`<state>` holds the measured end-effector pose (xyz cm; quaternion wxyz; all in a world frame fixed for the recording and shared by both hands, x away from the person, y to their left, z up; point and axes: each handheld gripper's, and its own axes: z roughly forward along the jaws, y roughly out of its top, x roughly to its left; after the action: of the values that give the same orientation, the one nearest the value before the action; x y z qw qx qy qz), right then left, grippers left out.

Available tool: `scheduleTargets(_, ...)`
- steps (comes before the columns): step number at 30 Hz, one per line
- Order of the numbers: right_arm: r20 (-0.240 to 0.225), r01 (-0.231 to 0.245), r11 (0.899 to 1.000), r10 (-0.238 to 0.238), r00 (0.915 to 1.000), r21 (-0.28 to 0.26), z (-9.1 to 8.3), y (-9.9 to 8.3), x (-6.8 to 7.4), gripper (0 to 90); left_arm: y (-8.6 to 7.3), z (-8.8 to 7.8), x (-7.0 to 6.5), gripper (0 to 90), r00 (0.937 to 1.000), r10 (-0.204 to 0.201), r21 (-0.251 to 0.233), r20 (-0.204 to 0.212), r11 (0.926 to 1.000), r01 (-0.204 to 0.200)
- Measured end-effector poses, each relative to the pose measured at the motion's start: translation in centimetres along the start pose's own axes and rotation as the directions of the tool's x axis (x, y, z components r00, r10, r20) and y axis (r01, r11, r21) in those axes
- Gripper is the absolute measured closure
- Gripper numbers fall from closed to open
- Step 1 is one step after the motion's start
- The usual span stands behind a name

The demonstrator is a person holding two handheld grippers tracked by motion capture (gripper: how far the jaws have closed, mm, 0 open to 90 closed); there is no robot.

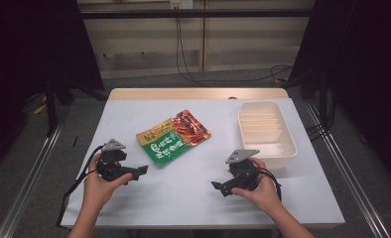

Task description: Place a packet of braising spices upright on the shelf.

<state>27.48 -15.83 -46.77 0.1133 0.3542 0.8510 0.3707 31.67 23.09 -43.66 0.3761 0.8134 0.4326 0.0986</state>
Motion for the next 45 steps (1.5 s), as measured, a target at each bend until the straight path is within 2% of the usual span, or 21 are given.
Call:
scheduleTargets(5,-0.002,0.006,1.0,-0.006,1.0,0.001,0.1,0.0,0.1,2.5,0.5,0.2,0.1,2.4,0.9991,-0.039,0.018,0.016,0.9991,0.038)
scheduleTargets(8,0.009,0.006,1.0,-0.006,0.9999,0.009,0.2,0.1,0.2,2.8,0.8,0.4,0.2,2.3,0.9989,-0.042,0.026,0.018,0.9988,0.042)
scheduleTargets(9,-0.007,0.015,1.0,-0.014,0.9999,0.007,0.2,0.1,0.2,2.9,0.8,0.4,0.2,2.4,0.9989,-0.042,0.026,0.018,0.9988,0.042)
scheduleTargets(10,-0.008,0.012,1.0,-0.012,0.9999,0.006,0.2,0.1,0.2,3.0,1.0,0.6,0.2,2.4,0.9979,-0.059,0.029,0.026,0.9979,0.059)
scheduleTargets(12,-0.013,0.012,1.0,-0.012,0.9998,0.001,0.2,0.1,0.2,3.5,1.1,0.8,0.3,2.4,0.9974,-0.067,0.023,0.027,0.9975,0.066)
scheduleTargets(13,-0.018,0.012,1.0,-0.012,0.9998,0.001,0.2,0.2,0.2,3.5,1.4,1.0,0.4,2.4,0.9962,-0.078,0.038,0.038,0.9964,0.077)
scheduleTargets(15,-0.005,0.017,1.0,-0.017,0.9998,-0.004,0.2,0.2,0.3,5.0,1.5,1.3,0.5,3.2,0.996,-0.083,0.035,0.033,0.996,0.082)
scheduleTargets(16,-0.017,0.019,1.0,-0.019,0.9997,-0.002,0.2,0.2,0.2,5.5,1.8,1.7,0.5,3.6,0.9948,-0.093,0.051,0.04,0.9945,0.091)
scheduleTargets(20,-0.019,0.017,1.0,-0.017,0.9997,-0.004,0.1,0.2,0.2,5.8,2.2,2.3,0.7,4.8,0.9933,-0.11,0.065,0.036,0.9921,0.107)
scheduleTargets(23,-0.019,0.02,1.0,-0.02,0.9996,-0.004,0.1,0.2,0.3,5.8,2.3,3.1,1.0,5.8,0.9903,-0.137,0.074,0.025,0.9881,0.134)
scheduleTargets(25,-0.024,0.024,1.0,-0.024,0.9994,-0.007,0.1,0.3,0.4,5.8,2.5,3.9,1.0,6.8,0.9832,-0.178,0.069,0.039,0.9821,0.175)
scheduleTargets(26,-0.024,0.025,1.0,-0.025,0.9994,-0.005,0.1,0.3,0.4,5.9,2.5,3.9,1.0,7.7,0.9832,-0.178,0.069,0.039,0.9821,0.175)
scheduleTargets(28,-0.024,0.024,1.0,-0.024,0.9994,-0.003,0.1,0.3,0.5,6.3,2.7,4.6,1.0,9.2,0.9781,-0.202,0.071,0.051,0.9777,0.198)
scheduleTargets(32,-0.025,0.03,1.0,-0.03,0.9992,-0.01,0.1,0.3,0.5,6.7,2.8,5.4,0.9,10.5,0.974,-0.218,0.083,0.062,0.9737,0.212)
scheduleTargets(35,-0.022,0.026,1.0,-0.027,0.9994,-0.016,0.1,0.3,0.4,6.8,2.8,6.0,1.0,12.7,0.9706,-0.237,0.105,0.04,0.967,0.232)
scheduleTargets(36,-0.022,0.029,0.999,-0.03,0.9993,-0.018,0.1,0.3,0.4,6.8,2.7,6.2,0.9,13.0,0.9678,-0.249,0.103,0.04,0.9644,0.243)
scheduleTargets(40,-0.026,0.024,1.0,-0.025,0.9994,-0.02,0.0,0.3,0.4,6.8,2.7,6.6,0.8,15.3,0.9661,-0.252,0.102,0.056,0.964,0.246)
scheduleTargets(41,-0.022,0.025,0.999,-0.026,0.9994,-0.025,0.0,0.4,0.4,6.8,2.6,6.7,0.8,15.1,0.9675,-0.25,0.096,0.038,0.9646,0.246)
scheduleTargets(42,-0.022,0.025,0.999,-0.026,0.9994,-0.025,0.0,0.4,0.4,6.8,2.6,6.7,0.8,15.2,0.9675,-0.25,0.096,0.038,0.9646,0.246)
scheduleTargets(43,-0.02,0.026,0.999,-0.027,0.9994,-0.028,0.0,0.4,0.3,6.8,2.6,6.8,0.7,15.2,0.9645,-0.262,0.091,0.036,0.962,0.258)
scheduleTargets(45,-0.031,0.021,0.999,-0.022,0.9993,-0.026,-0.1,0.4,0.2,6.9,2.6,6.9,0.8,19.1,0.9684,-0.246,0.08,0.043,0.9671,0.242)
